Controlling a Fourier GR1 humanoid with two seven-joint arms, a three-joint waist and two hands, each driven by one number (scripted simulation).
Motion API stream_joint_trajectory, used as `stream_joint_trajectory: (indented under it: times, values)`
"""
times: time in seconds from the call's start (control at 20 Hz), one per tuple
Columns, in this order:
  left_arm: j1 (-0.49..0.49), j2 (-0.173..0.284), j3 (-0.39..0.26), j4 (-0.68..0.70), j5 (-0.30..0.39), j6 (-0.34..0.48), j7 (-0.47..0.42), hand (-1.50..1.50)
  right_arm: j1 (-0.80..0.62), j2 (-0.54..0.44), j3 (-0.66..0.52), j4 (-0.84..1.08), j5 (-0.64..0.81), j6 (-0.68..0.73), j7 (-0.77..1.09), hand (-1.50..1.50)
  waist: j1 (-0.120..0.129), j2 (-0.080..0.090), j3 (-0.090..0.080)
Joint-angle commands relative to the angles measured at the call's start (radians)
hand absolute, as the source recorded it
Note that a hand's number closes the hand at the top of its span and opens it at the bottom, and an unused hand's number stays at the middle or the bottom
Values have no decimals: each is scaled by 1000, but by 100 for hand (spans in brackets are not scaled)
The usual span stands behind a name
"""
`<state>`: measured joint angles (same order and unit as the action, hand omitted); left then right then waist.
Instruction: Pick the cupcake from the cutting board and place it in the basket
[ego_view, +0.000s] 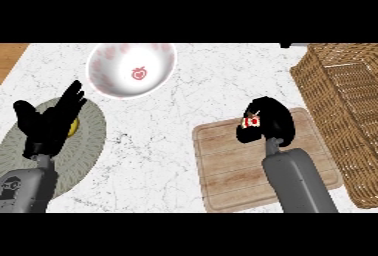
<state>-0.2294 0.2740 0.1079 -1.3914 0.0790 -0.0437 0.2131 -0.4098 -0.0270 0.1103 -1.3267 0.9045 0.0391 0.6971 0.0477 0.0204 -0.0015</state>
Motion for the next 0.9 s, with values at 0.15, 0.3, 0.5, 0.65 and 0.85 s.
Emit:
stream_joint_trajectory:
  times: [0.15, 0.3, 0.5, 0.65, 0.85]
  values:
    - [-44, -15, -41, -1, -10, -23, -1, 0, -281, 26, -119, 230, 90, -223, 413, 150, 79, 21, 0]
    - [-51, -33, -58, 16, -22, -17, -7, 0, -404, 27, -144, 345, 94, -312, 479, 150, 92, 25, 1]
    - [-83, -19, -49, 28, -16, -26, 10, 0, -490, 27, -166, 370, 143, -542, 422, 150, 93, 25, 2]
    - [-92, -15, -41, 21, -9, -24, 21, 0, -567, 27, -160, 387, 215, -672, 389, 150, 96, 18, 1]
    - [-79, -21, -39, 28, -13, -17, 14, 0, -698, 27, -164, 511, 377, -739, 483, 150, 87, 12, -3]
